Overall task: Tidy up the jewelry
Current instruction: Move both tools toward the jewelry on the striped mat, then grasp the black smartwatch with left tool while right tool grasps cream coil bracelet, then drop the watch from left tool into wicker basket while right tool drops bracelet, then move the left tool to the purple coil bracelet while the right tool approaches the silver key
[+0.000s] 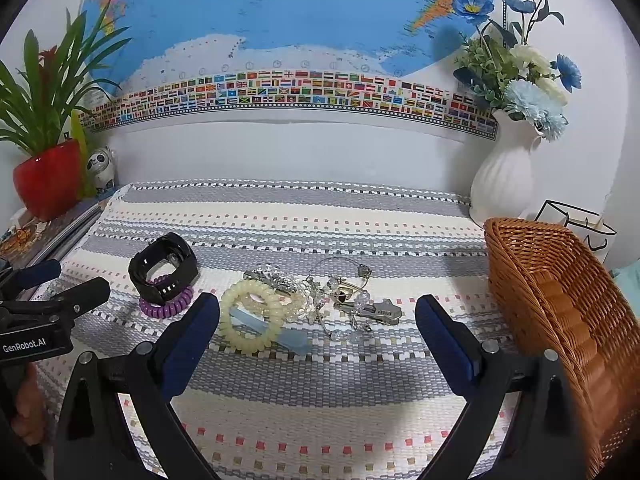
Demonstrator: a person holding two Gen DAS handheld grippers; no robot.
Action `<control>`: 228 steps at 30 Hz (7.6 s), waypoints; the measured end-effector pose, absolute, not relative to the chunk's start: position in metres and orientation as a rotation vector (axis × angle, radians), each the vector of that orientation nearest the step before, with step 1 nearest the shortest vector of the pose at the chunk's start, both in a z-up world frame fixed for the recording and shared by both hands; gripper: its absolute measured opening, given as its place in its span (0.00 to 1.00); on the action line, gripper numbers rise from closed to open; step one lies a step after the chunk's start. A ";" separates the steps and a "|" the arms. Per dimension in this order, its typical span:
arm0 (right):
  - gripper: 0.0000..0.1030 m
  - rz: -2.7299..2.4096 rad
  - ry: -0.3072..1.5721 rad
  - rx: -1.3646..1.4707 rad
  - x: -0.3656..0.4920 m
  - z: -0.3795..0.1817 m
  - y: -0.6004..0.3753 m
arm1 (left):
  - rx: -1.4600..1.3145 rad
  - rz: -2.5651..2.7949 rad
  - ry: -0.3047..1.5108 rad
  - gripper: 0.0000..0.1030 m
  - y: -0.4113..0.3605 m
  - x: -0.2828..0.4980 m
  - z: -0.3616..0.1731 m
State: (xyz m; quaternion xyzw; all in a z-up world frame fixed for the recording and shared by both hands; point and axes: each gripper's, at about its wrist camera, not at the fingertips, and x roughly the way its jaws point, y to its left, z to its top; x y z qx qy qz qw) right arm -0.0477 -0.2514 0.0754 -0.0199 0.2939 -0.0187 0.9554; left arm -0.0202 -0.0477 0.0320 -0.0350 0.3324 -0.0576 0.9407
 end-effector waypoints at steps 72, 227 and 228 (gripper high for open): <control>0.25 0.233 0.937 0.019 0.014 0.050 -0.240 | -0.228 -0.422 0.998 0.35 -0.053 0.074 0.016; 0.45 0.036 0.993 -0.066 0.029 0.046 -0.320 | -0.043 -0.443 0.938 0.23 -0.059 0.042 0.015; 0.45 0.046 0.993 -0.072 0.033 0.046 -0.316 | -0.038 -0.442 0.937 0.23 -0.060 0.042 0.015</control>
